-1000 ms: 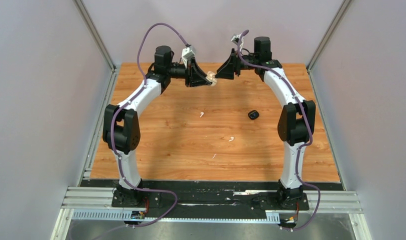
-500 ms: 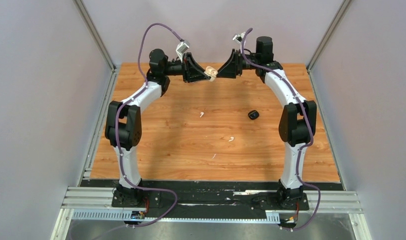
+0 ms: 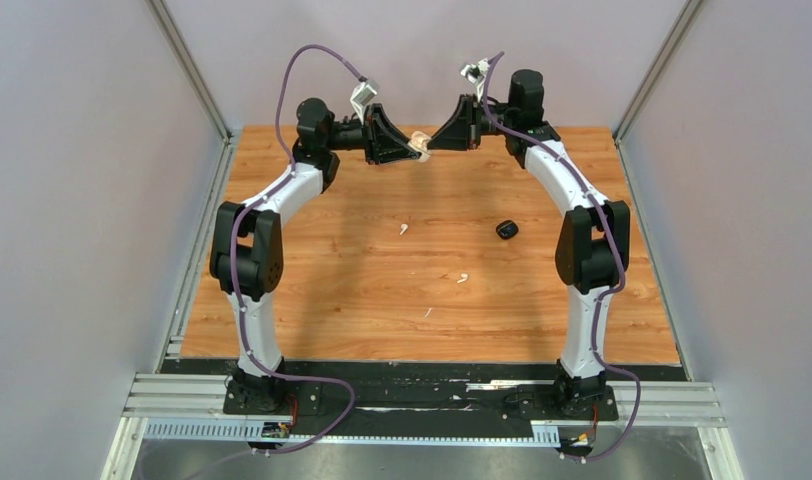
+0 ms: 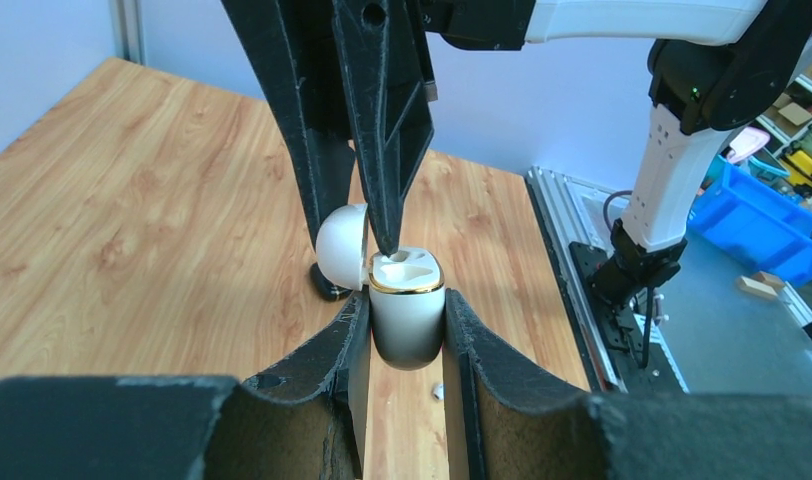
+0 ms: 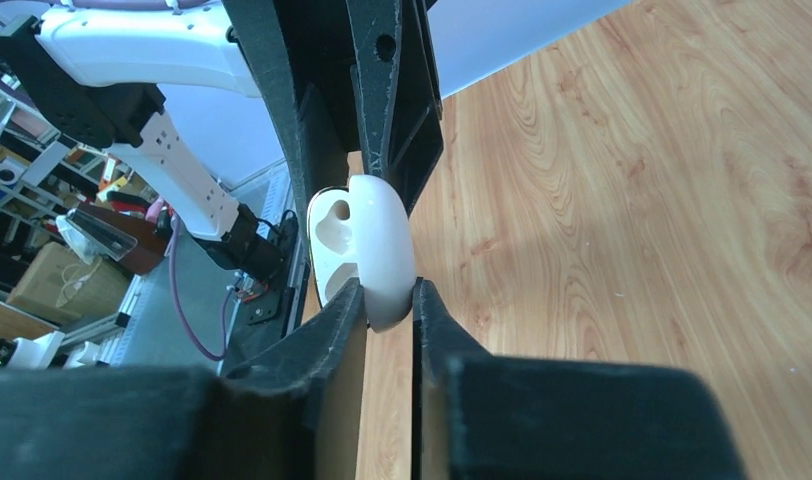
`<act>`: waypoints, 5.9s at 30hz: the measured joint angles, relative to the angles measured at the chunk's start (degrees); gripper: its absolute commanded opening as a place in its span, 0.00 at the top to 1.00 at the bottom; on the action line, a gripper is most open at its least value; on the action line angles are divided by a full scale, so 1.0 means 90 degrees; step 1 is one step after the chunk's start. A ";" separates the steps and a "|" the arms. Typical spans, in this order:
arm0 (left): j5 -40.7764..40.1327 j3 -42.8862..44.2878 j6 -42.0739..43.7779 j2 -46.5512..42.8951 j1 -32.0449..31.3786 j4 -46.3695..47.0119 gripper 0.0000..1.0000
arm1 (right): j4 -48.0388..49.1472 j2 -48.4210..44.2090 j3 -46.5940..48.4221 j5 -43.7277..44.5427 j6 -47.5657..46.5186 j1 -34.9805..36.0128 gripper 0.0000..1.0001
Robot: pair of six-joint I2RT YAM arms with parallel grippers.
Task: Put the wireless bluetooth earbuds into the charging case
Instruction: Adjust the charging case, then pick up the earbud from the center of the board.
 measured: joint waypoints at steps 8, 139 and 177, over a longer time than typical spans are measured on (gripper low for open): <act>-0.0087 0.0073 0.0440 -0.0002 0.0005 -0.0916 0.50 | 0.0005 0.0000 -0.0182 0.0126 -0.0151 -0.0027 1.00; -0.1236 0.1586 0.3373 -0.0032 0.0729 -0.9435 1.00 | -0.4981 -0.1634 -0.4575 0.6098 -0.2521 0.1005 0.62; -0.1039 0.0782 0.3043 -0.0508 0.0923 -0.8755 1.00 | -0.4993 -0.1277 -0.4233 0.6292 -0.2781 0.1202 0.70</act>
